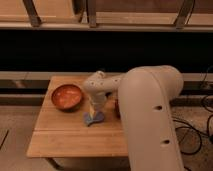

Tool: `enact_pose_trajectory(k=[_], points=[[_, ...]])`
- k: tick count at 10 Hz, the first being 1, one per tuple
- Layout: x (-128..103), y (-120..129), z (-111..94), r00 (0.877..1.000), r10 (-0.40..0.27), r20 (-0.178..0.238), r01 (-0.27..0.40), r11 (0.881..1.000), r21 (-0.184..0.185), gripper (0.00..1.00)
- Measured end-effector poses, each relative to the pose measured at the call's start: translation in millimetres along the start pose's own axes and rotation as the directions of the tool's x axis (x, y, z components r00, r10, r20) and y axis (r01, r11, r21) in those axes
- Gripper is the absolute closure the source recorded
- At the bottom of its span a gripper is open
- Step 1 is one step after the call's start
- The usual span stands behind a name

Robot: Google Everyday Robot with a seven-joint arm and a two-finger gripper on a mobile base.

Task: Wipe the white sponge on the table

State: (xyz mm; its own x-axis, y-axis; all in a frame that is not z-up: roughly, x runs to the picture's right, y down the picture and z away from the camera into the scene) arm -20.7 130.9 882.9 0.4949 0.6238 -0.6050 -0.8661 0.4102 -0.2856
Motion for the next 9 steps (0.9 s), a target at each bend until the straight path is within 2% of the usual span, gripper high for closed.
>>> enact_pose_trajectory(k=[2,3,6,9], points=[[-21,-11,-22,0.999,-0.001,0.035,0.000,0.999,0.048,0.33],[-36,-8,-27,0.999,-0.029,0.046,0.026,0.997,0.066,0.22],[-58,5,-29,0.996,-0.071,0.057,0.067,0.995,0.075,0.20],[-59,5,-30,0.996,-0.070,0.057,0.066,0.995,0.071,0.20]])
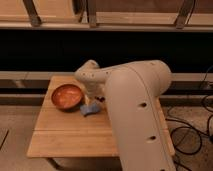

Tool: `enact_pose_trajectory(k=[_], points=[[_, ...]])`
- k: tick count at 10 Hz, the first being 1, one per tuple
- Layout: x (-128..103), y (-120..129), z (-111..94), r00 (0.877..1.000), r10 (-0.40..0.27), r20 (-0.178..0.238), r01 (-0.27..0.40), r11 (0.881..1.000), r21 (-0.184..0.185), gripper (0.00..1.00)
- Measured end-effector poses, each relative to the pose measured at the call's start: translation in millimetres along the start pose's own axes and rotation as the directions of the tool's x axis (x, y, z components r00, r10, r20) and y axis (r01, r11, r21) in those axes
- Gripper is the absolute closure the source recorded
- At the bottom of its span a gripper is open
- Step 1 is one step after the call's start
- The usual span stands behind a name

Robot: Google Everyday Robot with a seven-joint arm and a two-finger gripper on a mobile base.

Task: Wipe the white sponge on the table

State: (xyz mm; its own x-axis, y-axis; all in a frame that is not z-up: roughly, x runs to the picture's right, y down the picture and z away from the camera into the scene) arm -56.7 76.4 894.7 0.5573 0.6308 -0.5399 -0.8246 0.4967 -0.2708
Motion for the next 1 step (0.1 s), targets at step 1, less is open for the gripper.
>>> enact_pose_trajectory(k=[1], points=[[0.0,0.0,0.0,1.000,0.000,0.000,0.000,1.000,0.000,0.20]])
